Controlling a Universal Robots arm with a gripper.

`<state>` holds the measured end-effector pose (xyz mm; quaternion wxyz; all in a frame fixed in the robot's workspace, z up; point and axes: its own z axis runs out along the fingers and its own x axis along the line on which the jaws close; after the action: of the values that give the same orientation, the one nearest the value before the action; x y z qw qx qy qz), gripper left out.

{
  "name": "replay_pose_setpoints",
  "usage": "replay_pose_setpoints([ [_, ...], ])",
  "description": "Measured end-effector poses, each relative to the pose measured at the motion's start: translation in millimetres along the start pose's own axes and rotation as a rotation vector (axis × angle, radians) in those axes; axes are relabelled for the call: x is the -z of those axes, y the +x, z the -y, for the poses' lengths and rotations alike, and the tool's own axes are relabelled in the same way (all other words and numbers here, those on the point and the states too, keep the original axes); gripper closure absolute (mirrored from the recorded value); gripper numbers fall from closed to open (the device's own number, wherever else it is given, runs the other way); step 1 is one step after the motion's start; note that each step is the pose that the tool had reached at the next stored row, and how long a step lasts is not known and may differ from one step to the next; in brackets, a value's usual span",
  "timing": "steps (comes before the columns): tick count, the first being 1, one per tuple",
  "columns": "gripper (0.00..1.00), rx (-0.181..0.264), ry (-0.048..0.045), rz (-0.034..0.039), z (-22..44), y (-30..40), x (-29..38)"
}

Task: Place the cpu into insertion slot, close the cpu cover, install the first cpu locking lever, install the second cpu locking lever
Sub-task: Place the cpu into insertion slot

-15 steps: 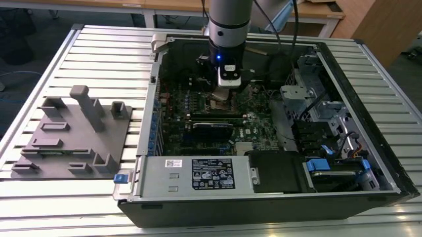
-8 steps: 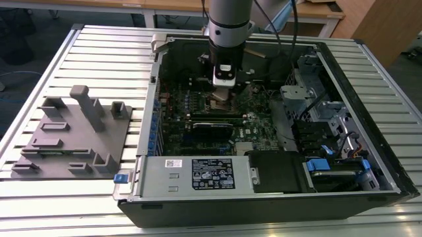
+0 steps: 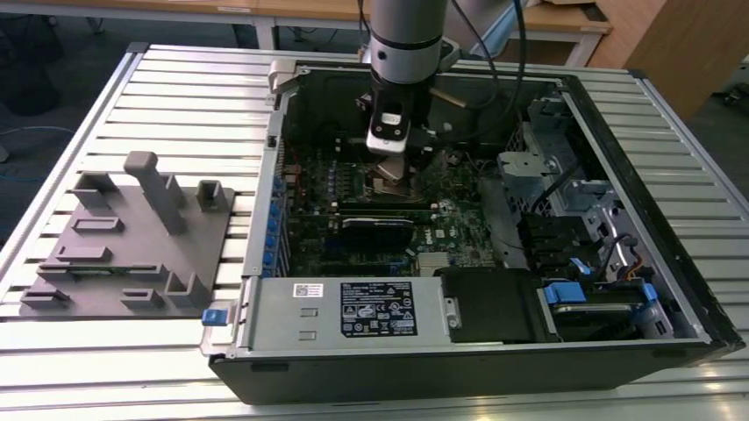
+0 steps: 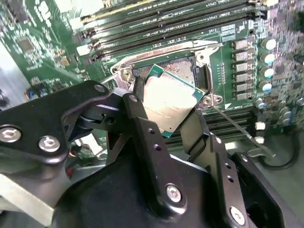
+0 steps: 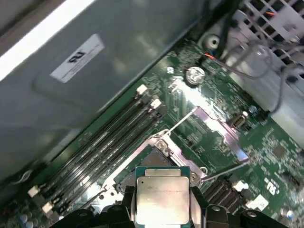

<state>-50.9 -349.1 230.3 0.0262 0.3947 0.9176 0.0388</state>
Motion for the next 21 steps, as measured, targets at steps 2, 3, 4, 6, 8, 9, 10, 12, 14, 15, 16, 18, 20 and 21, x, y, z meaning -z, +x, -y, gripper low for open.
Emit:
replay_pose_setpoints([
  [2,0.46,-0.036,0.0006,0.0033,0.0,0.0,0.0],
  [3,0.46,-0.054,0.0009,0.0049,0.0,0.0,0.0],
  [4,0.46,-0.072,0.0011,0.0065,0.0,0.0,-0.1],
  [6,0.46,-0.107,0.0019,0.0099,0.0,0.0,-0.1],
  [8,0.46,-0.145,0.0025,0.0133,0.0,0.0,-0.2],
  [9,0.46,-0.162,0.0028,0.0149,0.0,0.0,-0.2],
  [10,0.46,-0.18,0.0031,0.0166,0.0,0.0,-0.2],
  [12,0.46,-0.216,0.0037,0.0199,0.0,0.0,-0.3],
  [14,0.46,-0.253,0.0044,0.0233,0.0,0.0,-0.3],
  [15,0.46,-0.271,0.0047,0.025,0.0,0.0,-0.3],
  [16,0.46,-0.289,0.005,0.0267,0.0,0.0,-0.3],
  [18,0.46,-0.325,0.0056,0.03,0.0,0.0,-0.4],
  [20,0.46,-0.362,0.0063,0.0334,0.0,0.0,-0.4],
  [21,0.46,-0.38,0.0066,0.035,0.0,0.0,-0.4],
])
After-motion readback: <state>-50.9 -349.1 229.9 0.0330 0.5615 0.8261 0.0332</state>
